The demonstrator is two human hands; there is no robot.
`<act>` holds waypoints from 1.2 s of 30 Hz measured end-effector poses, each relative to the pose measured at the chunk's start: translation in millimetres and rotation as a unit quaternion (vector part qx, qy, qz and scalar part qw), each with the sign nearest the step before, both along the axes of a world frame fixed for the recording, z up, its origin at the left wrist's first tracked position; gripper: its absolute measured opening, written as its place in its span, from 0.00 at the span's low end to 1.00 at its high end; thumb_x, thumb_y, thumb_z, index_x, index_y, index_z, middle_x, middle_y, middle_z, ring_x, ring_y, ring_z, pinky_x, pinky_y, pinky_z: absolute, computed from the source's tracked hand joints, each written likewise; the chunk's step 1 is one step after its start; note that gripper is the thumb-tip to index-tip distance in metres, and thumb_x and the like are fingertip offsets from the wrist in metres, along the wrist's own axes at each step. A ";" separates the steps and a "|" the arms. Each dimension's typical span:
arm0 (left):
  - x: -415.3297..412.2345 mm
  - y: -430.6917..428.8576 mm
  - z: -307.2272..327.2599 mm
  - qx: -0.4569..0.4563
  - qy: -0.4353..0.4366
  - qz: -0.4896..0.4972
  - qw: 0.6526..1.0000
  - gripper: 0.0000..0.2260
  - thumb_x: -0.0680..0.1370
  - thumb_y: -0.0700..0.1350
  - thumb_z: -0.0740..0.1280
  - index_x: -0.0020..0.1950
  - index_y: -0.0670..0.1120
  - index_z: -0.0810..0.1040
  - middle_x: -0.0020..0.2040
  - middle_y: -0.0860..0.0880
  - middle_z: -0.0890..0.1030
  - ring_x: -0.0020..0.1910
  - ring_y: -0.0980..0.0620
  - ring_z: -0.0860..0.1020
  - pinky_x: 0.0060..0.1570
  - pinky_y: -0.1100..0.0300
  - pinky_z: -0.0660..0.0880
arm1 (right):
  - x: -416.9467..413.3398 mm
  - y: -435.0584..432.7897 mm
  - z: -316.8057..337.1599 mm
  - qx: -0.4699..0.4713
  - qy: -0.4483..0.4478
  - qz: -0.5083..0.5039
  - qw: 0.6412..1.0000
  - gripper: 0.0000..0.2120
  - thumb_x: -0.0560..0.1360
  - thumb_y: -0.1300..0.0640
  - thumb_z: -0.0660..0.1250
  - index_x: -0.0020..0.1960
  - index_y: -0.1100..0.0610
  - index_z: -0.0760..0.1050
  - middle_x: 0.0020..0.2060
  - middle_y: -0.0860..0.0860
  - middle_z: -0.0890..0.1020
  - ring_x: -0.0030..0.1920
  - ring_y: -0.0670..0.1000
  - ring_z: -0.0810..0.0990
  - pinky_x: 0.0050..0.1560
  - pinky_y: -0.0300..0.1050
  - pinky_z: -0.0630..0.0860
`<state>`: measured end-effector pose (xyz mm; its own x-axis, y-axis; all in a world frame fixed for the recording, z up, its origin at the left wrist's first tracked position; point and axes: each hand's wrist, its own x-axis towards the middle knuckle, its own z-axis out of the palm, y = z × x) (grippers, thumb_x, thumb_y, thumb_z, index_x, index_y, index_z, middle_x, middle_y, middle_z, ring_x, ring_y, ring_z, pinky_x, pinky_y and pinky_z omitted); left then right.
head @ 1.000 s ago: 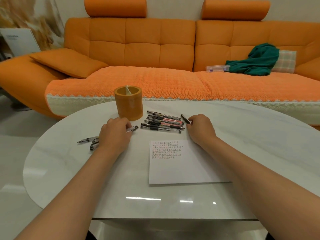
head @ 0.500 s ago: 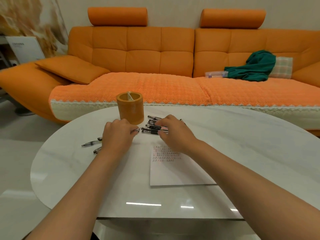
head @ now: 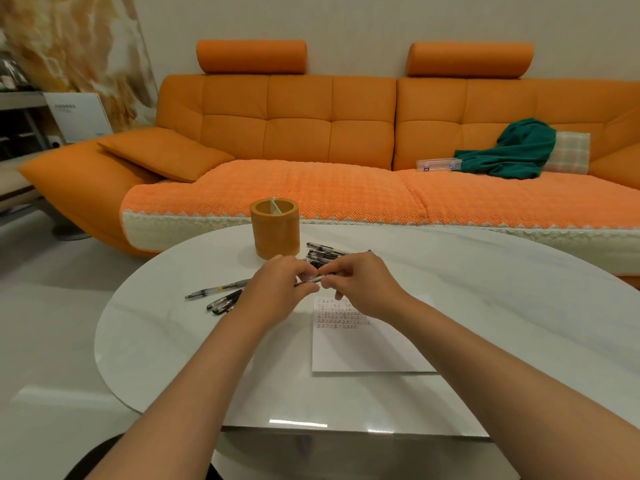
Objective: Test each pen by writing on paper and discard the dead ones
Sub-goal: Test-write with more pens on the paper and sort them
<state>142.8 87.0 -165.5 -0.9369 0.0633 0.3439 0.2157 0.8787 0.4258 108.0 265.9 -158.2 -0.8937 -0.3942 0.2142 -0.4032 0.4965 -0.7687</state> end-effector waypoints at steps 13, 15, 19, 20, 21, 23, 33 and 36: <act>18.9 -10.7 11.9 -0.049 -0.094 0.059 0.993 0.11 0.82 0.52 0.65 0.64 0.54 0.79 0.57 0.53 0.81 0.49 0.54 0.75 0.44 0.59 0.72 | -4.0 42.6 -2.1 -0.011 -0.031 -0.062 0.998 0.03 0.78 0.56 0.69 0.49 0.50 0.81 0.44 0.48 0.83 0.44 0.47 0.80 0.46 0.42 0.74; 20.9 -7.3 12.2 -0.047 -0.089 0.056 0.993 0.12 0.81 0.53 0.66 0.64 0.54 0.79 0.57 0.54 0.81 0.49 0.54 0.76 0.45 0.59 0.74 | -1.0 42.7 -4.3 0.112 0.047 -0.057 0.991 0.06 0.79 0.53 0.67 0.54 0.47 0.80 0.51 0.46 0.82 0.54 0.48 0.77 0.54 0.45 0.73; 23.2 3.5 12.4 -0.028 -0.072 0.028 0.997 0.12 0.79 0.54 0.68 0.62 0.56 0.80 0.52 0.58 0.81 0.46 0.57 0.76 0.46 0.57 0.77 | 11.3 33.7 -3.4 0.243 0.164 0.001 0.956 0.15 0.79 0.48 0.64 0.64 0.47 0.77 0.60 0.46 0.80 0.62 0.50 0.73 0.64 0.49 0.68; 23.8 6.3 12.1 -0.019 -0.068 0.020 0.997 0.11 0.79 0.54 0.69 0.61 0.57 0.81 0.49 0.60 0.80 0.45 0.58 0.76 0.45 0.57 0.77 | 14.3 30.5 -2.6 0.247 0.182 0.016 0.952 0.14 0.79 0.47 0.63 0.64 0.47 0.77 0.58 0.45 0.80 0.60 0.50 0.74 0.62 0.48 0.69; 24.1 8.5 11.8 -0.011 -0.063 0.012 0.998 0.11 0.78 0.54 0.70 0.60 0.57 0.81 0.46 0.61 0.78 0.43 0.59 0.76 0.44 0.57 0.77 | 16.6 27.8 -1.9 0.244 0.193 0.028 0.950 0.14 0.80 0.47 0.62 0.63 0.47 0.78 0.56 0.45 0.82 0.57 0.49 0.76 0.57 0.47 0.70; 24.7 11.3 11.1 -0.004 -0.055 0.002 0.998 0.10 0.78 0.54 0.71 0.59 0.58 0.81 0.43 0.63 0.77 0.41 0.60 0.76 0.42 0.58 0.76 | 20.2 25.4 0.1 0.232 0.192 0.042 0.953 0.13 0.83 0.49 0.59 0.61 0.48 0.79 0.51 0.45 0.83 0.48 0.47 0.77 0.46 0.45 0.67; 23.7 14.8 5.7 0.068 -0.080 -0.009 0.994 0.05 0.80 0.52 0.68 0.54 0.58 0.81 0.45 0.63 0.81 0.44 0.60 0.78 0.48 0.55 0.79 | 15.6 42.2 -8.5 0.220 0.143 0.037 0.964 0.06 0.80 0.52 0.65 0.56 0.47 0.77 0.52 0.44 0.81 0.50 0.47 0.78 0.49 0.46 0.76; 21.9 21.6 1.1 0.091 -0.067 -0.029 0.993 0.04 0.78 0.49 0.72 0.51 0.58 0.81 0.44 0.63 0.80 0.43 0.57 0.78 0.47 0.53 0.80 | 16.8 44.9 -12.1 0.219 0.126 0.041 0.967 0.07 0.79 0.51 0.65 0.57 0.46 0.73 0.50 0.45 0.81 0.48 0.49 0.78 0.46 0.48 0.76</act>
<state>164.6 108.5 -164.4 -0.9714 0.0675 0.2277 0.1953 0.7728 0.6039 124.8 310.8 -170.3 -0.7966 -0.5642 0.2172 -0.6024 0.7103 -0.3643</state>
